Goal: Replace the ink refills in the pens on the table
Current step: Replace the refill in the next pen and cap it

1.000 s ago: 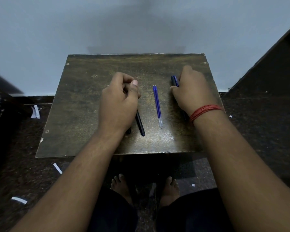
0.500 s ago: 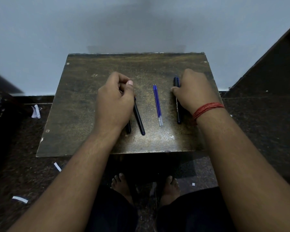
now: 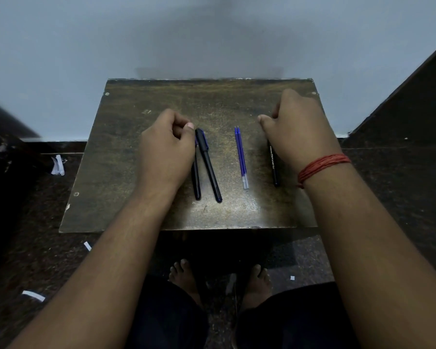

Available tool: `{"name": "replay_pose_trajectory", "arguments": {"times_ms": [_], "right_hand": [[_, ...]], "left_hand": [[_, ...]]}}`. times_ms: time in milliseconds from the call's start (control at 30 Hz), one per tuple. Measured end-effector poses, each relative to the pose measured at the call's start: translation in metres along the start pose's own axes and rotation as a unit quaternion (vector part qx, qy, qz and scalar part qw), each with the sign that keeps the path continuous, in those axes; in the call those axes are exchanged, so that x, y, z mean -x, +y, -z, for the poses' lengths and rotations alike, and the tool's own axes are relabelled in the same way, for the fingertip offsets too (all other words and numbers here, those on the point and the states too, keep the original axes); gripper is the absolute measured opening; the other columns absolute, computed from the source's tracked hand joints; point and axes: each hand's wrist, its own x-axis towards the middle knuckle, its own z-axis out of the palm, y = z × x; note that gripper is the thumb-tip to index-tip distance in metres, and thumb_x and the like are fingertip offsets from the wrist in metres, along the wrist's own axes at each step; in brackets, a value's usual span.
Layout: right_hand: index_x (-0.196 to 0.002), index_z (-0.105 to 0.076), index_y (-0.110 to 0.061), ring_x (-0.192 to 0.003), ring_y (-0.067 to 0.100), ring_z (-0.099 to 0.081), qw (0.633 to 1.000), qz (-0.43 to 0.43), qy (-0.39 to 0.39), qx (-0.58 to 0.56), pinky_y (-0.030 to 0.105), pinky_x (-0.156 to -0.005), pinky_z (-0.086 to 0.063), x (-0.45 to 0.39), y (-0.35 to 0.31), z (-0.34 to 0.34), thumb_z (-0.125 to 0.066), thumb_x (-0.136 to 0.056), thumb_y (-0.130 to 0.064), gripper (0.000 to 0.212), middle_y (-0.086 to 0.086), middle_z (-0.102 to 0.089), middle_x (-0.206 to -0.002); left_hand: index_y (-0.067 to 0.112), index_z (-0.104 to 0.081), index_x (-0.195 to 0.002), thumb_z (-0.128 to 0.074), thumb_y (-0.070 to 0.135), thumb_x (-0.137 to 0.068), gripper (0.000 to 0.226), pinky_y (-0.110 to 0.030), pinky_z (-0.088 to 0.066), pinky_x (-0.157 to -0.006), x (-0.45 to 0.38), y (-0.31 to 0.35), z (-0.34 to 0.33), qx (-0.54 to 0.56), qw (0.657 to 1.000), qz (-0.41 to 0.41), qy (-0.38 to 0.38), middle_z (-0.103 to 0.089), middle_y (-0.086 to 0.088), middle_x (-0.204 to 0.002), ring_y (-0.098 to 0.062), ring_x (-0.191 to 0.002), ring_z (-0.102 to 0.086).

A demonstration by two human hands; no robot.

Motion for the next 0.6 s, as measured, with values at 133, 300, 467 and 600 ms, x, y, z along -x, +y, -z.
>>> {"name": "replay_pose_trajectory", "arguments": {"times_ms": [133,300,467,600], "right_hand": [[-0.103,-0.056,-0.013,-0.084,0.022,-0.058,0.999,0.029,0.014,-0.015,0.030,-0.067,-0.040,0.007,-0.012,-0.001,-0.057,-0.098,-0.039,0.027,0.004,-0.061,-0.095],[-0.096,-0.056,-0.015,-0.085,0.023,-0.061,0.998,0.034,0.027,-0.038,0.032,-0.067,-0.045,0.009,-0.014,-0.002,-0.055,-0.098,-0.039,0.024,0.004,-0.064,-0.094],[-0.096,-0.057,-0.016,-0.082,0.019,-0.060,0.997,0.040,0.041,-0.050,0.027,-0.064,-0.036,0.010,-0.015,0.001,-0.054,-0.099,-0.038,0.023,0.001,-0.064,-0.091],[-0.094,-0.057,-0.017,-0.081,0.018,-0.060,0.997,0.044,0.042,-0.053,0.028,-0.064,-0.039,0.009,-0.014,-0.002,-0.054,-0.099,-0.038,0.022,0.000,-0.064,-0.090]], "left_hand": [[0.020,-0.059,-0.076,-0.061,0.037,-0.090,0.022,-0.033,-0.046,-0.070,-0.002,-0.003,0.000,-0.122,0.989,-0.043,-0.066,-0.054,0.006,-0.077,-0.018,-0.079,-0.057],[0.022,-0.058,-0.074,-0.055,0.058,-0.088,0.038,-0.049,-0.041,-0.093,0.005,0.012,-0.007,-0.309,0.942,-0.088,-0.101,-0.051,0.000,-0.095,-0.026,-0.102,-0.050],[0.024,-0.054,-0.074,-0.054,0.058,-0.087,0.037,-0.047,-0.033,-0.091,0.008,0.016,-0.011,-0.365,0.920,-0.077,-0.119,-0.040,0.002,-0.096,-0.027,-0.107,-0.047],[0.021,-0.057,-0.076,-0.053,0.052,-0.087,0.033,-0.048,-0.032,-0.092,0.007,0.017,-0.012,-0.360,0.922,-0.059,-0.131,-0.040,0.001,-0.096,-0.026,-0.108,-0.045]]}}
